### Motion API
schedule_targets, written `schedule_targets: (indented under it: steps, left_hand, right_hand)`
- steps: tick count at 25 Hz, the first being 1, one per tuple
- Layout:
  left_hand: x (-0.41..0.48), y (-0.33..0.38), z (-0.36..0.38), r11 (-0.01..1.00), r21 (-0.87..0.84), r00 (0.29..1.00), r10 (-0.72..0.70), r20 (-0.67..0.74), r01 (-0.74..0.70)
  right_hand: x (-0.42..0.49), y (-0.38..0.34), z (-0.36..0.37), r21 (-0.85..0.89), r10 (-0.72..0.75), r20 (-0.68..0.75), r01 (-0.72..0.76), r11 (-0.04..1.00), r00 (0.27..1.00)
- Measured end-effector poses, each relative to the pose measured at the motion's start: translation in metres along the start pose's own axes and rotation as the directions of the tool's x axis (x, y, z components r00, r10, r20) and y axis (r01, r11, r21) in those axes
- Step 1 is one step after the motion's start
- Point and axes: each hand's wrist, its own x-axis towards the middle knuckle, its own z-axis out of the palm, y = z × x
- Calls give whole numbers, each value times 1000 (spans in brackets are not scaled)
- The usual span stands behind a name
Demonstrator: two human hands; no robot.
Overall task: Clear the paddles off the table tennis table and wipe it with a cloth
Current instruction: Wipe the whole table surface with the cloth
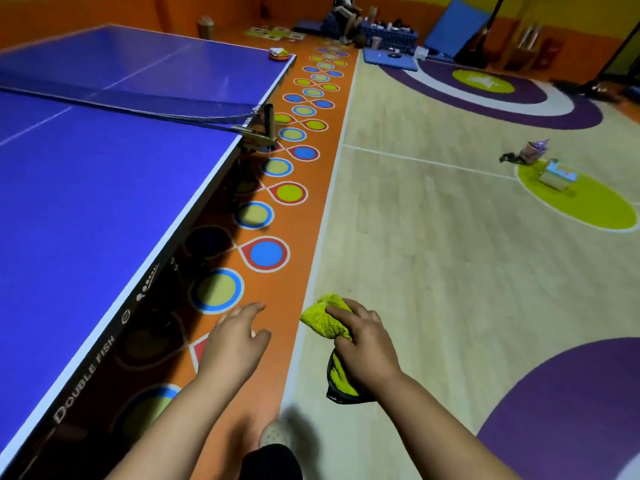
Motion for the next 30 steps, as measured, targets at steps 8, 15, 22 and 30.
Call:
schedule_targets:
  steps: [8, 15, 22, 30]
  left_hand:
    - [181, 86, 54, 991, -132, 999, -18, -50, 11]
    - [366, 180, 79, 981, -191, 998, 47, 29, -40]
    - [523, 208, 94, 981, -190, 996, -54, -64, 41]
    - [708, 244, 96, 958, -200, 918, -259, -301, 205]
  right_hand:
    - [168, 78, -62, 15, -9, -51, 10, 1000, 999]
    - [335, 135, -151, 34, 66, -178, -61, 998, 982]
    - [518, 186, -175, 26, -30, -134, 34, 999, 991]
    - [784, 208, -219, 27, -322, 25, 321, 947, 946]
